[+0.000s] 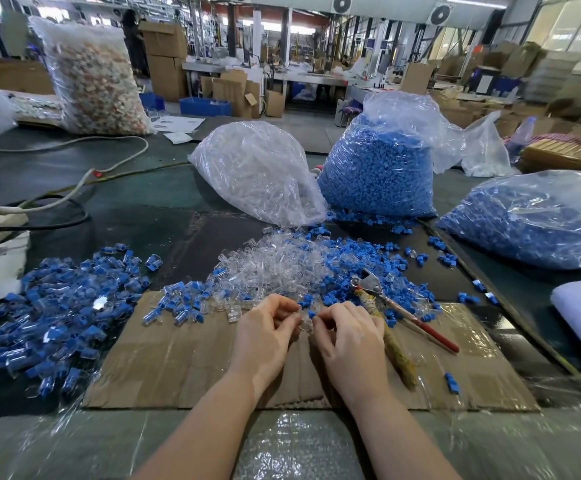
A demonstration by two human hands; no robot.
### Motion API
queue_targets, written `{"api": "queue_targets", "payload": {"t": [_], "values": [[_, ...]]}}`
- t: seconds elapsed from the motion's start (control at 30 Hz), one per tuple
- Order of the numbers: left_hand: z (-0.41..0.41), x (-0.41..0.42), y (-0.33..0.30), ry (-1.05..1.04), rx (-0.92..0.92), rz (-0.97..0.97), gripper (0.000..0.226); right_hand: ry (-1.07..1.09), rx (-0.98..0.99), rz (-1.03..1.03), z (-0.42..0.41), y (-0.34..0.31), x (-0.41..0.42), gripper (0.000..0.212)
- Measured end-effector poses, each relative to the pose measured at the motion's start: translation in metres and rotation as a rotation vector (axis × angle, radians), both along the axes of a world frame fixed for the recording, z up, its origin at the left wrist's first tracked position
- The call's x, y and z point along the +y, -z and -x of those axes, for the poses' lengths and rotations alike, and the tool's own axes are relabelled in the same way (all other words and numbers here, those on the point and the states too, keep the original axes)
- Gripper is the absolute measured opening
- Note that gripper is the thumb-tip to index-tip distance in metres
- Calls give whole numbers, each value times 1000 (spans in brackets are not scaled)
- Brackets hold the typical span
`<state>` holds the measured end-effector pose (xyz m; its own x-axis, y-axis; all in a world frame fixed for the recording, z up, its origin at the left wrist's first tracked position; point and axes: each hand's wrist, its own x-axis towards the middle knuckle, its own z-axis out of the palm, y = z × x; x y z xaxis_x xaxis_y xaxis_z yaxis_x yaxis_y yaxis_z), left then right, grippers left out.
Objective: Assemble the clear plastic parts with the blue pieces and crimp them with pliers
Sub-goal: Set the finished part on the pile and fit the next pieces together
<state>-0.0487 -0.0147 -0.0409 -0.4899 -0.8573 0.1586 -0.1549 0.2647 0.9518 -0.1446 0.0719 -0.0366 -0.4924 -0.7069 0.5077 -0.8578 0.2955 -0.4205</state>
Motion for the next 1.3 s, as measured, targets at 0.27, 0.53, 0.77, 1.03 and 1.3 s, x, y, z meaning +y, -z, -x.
{"api": "queue_targets", "payload": {"t": [0.27, 0.53, 0.77, 1.03, 1.3], "values": [[1, -1, 1, -24, 63, -71, 23, -41, 23, 98, -3, -4, 3, 13], [-1, -1, 1, 23, 42, -40, 26, -30, 66, 68, -3, -1, 1, 11], [-4, 1, -4, 103, 42, -56, 24, -36, 84, 69, -3, -1, 0, 12], [-4, 2, -7, 98, 82, -136, 21, -99, 37, 82, -4, -2, 3, 10], [-5, 5, -12, 116, 98, -141, 19, -187, 24, 69, 0, -2, 3, 27]]}}
